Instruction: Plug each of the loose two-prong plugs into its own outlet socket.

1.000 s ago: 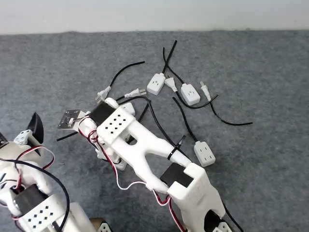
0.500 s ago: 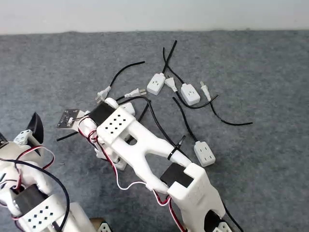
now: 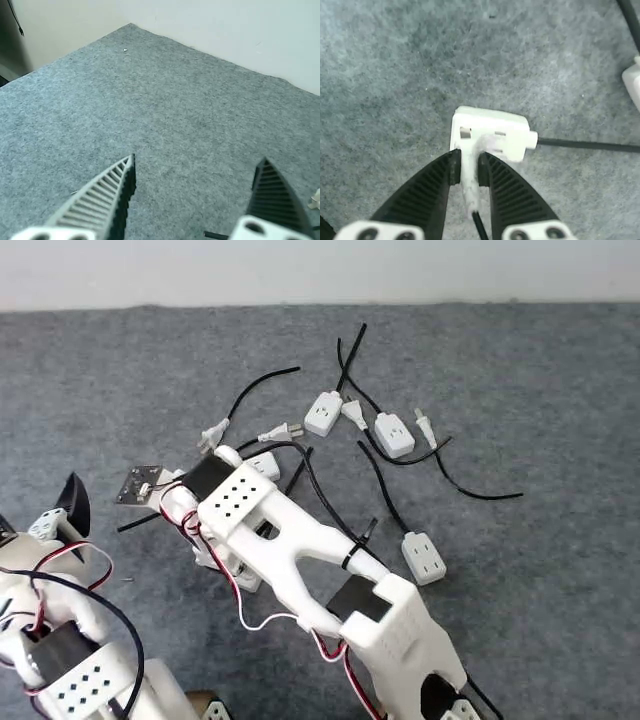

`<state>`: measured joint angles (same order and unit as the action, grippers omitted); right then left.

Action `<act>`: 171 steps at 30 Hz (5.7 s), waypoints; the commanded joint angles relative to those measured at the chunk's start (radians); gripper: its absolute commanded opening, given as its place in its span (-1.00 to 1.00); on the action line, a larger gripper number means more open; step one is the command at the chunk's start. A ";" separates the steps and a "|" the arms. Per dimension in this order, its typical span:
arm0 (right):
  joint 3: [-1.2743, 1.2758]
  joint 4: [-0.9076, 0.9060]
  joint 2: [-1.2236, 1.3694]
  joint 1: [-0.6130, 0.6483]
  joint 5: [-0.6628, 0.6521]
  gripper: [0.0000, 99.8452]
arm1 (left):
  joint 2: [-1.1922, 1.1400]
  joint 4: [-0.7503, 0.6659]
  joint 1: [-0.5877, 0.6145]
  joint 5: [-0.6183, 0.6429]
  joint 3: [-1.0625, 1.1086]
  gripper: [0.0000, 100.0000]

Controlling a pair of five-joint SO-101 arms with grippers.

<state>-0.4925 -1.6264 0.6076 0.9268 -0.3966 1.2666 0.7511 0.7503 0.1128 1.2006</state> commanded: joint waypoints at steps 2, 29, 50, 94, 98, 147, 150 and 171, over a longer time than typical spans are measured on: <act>0.009 0.022 0.041 0.001 0.015 -0.98 | 0.009 -0.015 0.000 0.009 -0.030 -0.27; 0.003 0.036 0.041 0.016 0.020 -0.98 | 0.009 -0.080 -0.002 0.009 0.013 -0.27; -0.433 -0.166 -0.208 -0.094 0.109 -0.80 | 0.009 -0.049 -0.184 -0.157 0.005 -0.27; 0.953 0.038 -1.919 -0.437 0.114 -0.41 | 0.480 0.497 -0.539 -0.331 -0.182 -0.27; 1.082 0.090 -2.041 -0.460 0.109 -0.41 | 0.549 0.514 -0.534 -0.365 -0.073 -0.27; 2.073 0.437 -2.422 -0.777 0.109 -0.41 | 0.555 0.393 -0.539 -0.381 0.369 -0.27; 2.093 0.464 -2.422 -0.777 0.112 -0.41 | 0.555 0.391 -0.539 -0.408 0.386 -0.27; 2.176 0.486 -2.419 -0.773 0.107 -0.40 | 0.552 0.348 -0.532 -0.411 0.483 -0.27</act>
<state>1.6632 -1.1170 -1.7998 0.1611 -0.2923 1.8052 1.1301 0.2148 -0.2862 1.6932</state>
